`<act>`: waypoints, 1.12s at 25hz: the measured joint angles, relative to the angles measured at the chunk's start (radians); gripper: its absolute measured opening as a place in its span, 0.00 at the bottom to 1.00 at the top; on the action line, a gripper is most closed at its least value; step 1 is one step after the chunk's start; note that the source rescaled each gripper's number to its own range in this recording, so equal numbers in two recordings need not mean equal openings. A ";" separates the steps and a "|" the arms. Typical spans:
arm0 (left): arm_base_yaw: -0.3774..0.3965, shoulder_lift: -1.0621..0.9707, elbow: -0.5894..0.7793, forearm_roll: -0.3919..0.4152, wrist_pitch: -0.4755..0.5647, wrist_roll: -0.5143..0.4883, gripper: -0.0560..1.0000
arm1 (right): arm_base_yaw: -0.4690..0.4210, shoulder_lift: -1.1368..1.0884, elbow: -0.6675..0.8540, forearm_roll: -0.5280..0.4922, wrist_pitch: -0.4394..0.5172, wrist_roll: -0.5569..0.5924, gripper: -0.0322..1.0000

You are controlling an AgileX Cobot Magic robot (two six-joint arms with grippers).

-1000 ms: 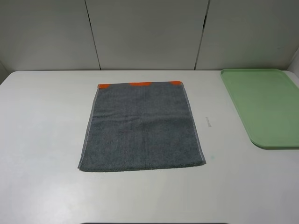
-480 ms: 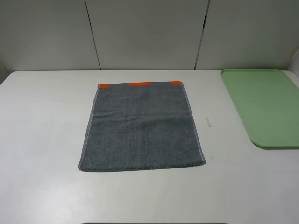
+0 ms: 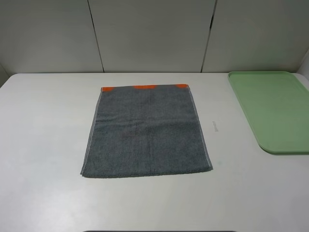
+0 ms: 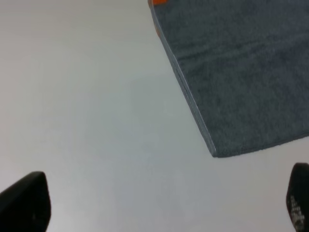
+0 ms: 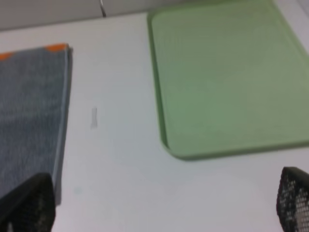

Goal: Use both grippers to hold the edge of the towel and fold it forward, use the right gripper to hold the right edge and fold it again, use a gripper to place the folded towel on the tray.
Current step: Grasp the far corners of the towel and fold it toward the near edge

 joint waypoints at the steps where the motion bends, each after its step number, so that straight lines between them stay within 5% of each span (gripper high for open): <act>1: 0.000 0.007 -0.004 0.000 0.001 0.000 0.98 | 0.000 0.026 -0.006 0.000 0.000 0.000 1.00; 15: -0.028 0.403 -0.167 0.005 0.002 0.109 0.98 | 0.000 0.479 -0.211 0.079 -0.010 -0.185 1.00; 20: -0.116 0.524 -0.211 0.007 -0.025 0.189 0.98 | 0.017 0.603 -0.260 0.143 -0.051 -0.264 1.00; 28: -0.306 0.716 -0.253 0.058 -0.030 0.273 0.97 | 0.197 0.822 -0.350 0.165 -0.063 -0.391 1.00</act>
